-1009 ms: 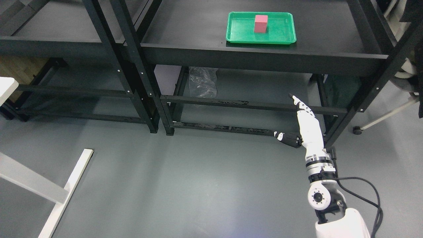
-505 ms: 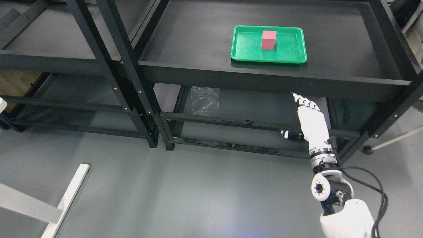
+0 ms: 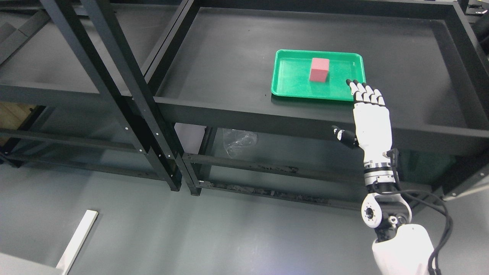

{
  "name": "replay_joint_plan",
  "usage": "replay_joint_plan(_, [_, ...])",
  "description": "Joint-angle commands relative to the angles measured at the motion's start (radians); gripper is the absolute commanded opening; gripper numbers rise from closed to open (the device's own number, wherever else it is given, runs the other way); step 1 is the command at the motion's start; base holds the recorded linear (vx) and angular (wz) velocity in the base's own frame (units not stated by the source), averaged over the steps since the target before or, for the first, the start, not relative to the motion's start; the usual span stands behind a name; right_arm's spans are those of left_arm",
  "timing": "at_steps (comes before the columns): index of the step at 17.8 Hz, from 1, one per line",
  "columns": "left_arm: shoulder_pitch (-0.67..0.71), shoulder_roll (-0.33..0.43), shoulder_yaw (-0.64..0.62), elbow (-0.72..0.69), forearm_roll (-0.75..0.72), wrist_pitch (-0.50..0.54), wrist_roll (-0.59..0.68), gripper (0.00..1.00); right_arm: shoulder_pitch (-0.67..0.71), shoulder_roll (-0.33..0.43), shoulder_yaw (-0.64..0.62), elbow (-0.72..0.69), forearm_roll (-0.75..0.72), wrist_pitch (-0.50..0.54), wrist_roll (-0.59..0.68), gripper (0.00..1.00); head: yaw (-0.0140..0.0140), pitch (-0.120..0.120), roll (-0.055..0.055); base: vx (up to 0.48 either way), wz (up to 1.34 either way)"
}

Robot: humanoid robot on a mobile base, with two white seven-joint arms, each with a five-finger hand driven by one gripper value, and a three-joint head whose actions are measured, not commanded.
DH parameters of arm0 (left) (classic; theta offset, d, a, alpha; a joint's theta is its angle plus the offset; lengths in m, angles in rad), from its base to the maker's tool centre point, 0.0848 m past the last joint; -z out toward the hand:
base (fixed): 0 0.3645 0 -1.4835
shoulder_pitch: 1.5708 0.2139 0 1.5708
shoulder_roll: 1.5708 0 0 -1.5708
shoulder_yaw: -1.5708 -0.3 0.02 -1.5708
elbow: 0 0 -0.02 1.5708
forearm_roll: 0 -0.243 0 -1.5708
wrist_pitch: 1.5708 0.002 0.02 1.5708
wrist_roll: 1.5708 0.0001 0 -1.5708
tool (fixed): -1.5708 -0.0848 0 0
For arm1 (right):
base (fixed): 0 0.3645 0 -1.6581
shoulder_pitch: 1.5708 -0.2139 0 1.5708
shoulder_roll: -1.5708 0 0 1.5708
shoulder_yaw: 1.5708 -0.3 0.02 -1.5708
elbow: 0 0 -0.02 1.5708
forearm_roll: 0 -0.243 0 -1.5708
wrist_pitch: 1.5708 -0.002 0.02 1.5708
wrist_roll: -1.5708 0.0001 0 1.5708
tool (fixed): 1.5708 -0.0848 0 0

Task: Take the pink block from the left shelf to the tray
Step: 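Reach the right hand toward the pink cube on the green tray, then close the right hand fingers around the pink cube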

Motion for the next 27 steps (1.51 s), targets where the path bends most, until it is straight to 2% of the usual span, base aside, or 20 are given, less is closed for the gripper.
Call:
replay_joint_plan(1, [0.02,0.017,0.0,-0.017,0.0,0.0,0.0,1.0,0.002,0.011,-0.019,-0.006,-0.037,-0.076,-0.265,0.99,0.0,0.0,0.0,0.254,0.05])
replay_joint_plan(5, [0.02,0.017,0.0,-0.017,0.0,0.0,0.0,1.0,-0.002,0.011,-0.016,-0.006,-0.052,-0.123,-0.291,0.99,0.0,0.0,0.0,0.278,0.03])
replay_joint_plan(8, [0.02,0.017,0.0,-0.017,0.0,0.0,0.0,1.0,-0.01,0.011,-0.003,-0.001,-0.049,-0.118,-0.226,0.99,0.0,0.0,0.0,0.294,-0.01])
replay_joint_plan(9, [0.02,0.017,0.0,-0.017,0.0,0.0,0.0,1.0,-0.018,0.011,0.002,0.001,-0.049,-0.115,-0.133,0.99,0.0,0.0,0.0,0.269,-0.07])
replay_joint_plan(12, [0.02,0.017,0.0,-0.017,0.0,0.0,0.0,1.0,-0.059,0.011,0.001,0.062,-0.046,-0.083,0.275,0.99,0.0,0.0,0.0,0.268,-0.06])
replay_joint_plan(14, [0.02,0.017,0.0,-0.017,0.0,0.0,0.0,1.0,-0.068,0.011,0.001,0.097,-0.049,-0.062,0.397,0.99,0.0,0.0,0.0,0.243,-0.08])
replay_joint_plan(20, [0.02,0.017,0.0,-0.017,0.0,0.0,0.0,1.0,-0.045,0.011,0.03,0.109,-0.049,-0.059,0.413,0.99,0.0,0.0,0.0,0.185,-0.09])
replay_joint_plan(25, [0.02,0.017,0.0,-0.017,0.0,0.0,0.0,1.0,-0.012,0.011,0.042,0.136,-0.048,-0.031,0.54,0.98,0.0,0.0,0.0,0.143,-0.1])
replay_joint_plan(27, [0.02,0.017,0.0,-0.017,0.0,0.0,0.0,1.0,-0.013,0.011,0.043,0.157,-0.048,-0.031,0.554,0.98,0.0,0.0,0.0,0.108,-0.07])
